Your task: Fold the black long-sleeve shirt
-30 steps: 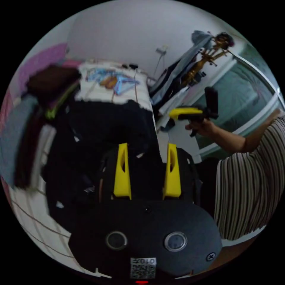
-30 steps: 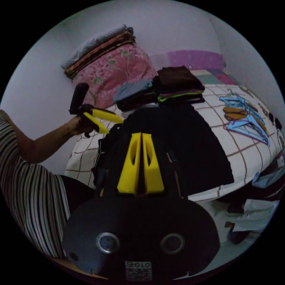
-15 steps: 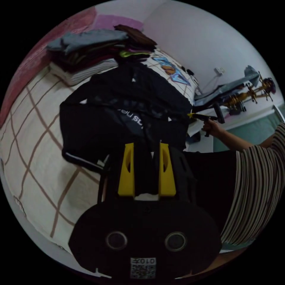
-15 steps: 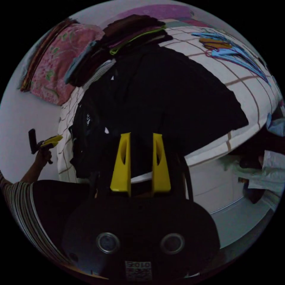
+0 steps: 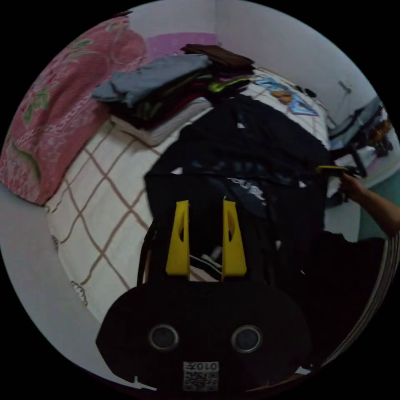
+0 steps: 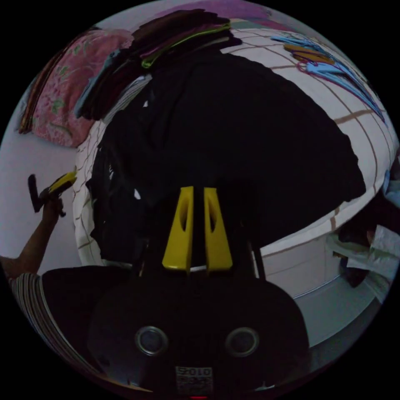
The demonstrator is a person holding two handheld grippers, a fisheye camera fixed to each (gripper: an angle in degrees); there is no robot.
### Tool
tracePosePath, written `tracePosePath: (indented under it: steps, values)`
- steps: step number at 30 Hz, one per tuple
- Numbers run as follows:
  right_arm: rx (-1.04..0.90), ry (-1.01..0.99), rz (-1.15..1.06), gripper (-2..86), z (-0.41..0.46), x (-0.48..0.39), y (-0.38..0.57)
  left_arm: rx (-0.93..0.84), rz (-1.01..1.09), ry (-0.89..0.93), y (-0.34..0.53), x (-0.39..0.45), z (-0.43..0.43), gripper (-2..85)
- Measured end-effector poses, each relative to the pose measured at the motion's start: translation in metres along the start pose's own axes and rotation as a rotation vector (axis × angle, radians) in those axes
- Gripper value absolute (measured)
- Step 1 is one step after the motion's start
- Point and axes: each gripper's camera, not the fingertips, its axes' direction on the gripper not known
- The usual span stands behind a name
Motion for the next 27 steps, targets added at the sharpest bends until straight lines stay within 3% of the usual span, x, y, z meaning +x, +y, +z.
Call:
tracePosePath:
  steps: [4, 7, 12, 16, 20, 27]
  values:
    - [0.041, -0.002, -0.089, 5.3, -0.036, -0.006, -0.011, -0.049, -0.097, -0.095, -0.009, -0.016, 0.015, 11.9]
    - [0.083, -0.040, -0.014, 5.2, -0.061, 0.020, -0.016, -0.088, -0.136, -0.131, -0.013, -0.019, 0.028, 11.9]
    - [-0.161, -0.010, 0.102, 5.3, -0.028, 0.063, -0.034, -0.168, -0.139, -0.203, -0.016, -0.004, 0.051, 11.7]
    - [-0.136, -0.038, 0.142, 5.3, -0.021, 0.074, -0.051, -0.174, -0.046, -0.289, -0.025, 0.015, 0.061, 11.3]
    - [-0.141, -0.018, 0.126, 5.3, -0.022, 0.076, -0.060, -0.104, 0.019, -0.227, -0.035, 0.015, 0.063, 10.4]
    - [-0.130, -0.033, 0.105, 5.3, -0.031, 0.085, -0.073, -0.159, 0.104, -0.129, -0.047, 0.008, 0.083, 7.3]
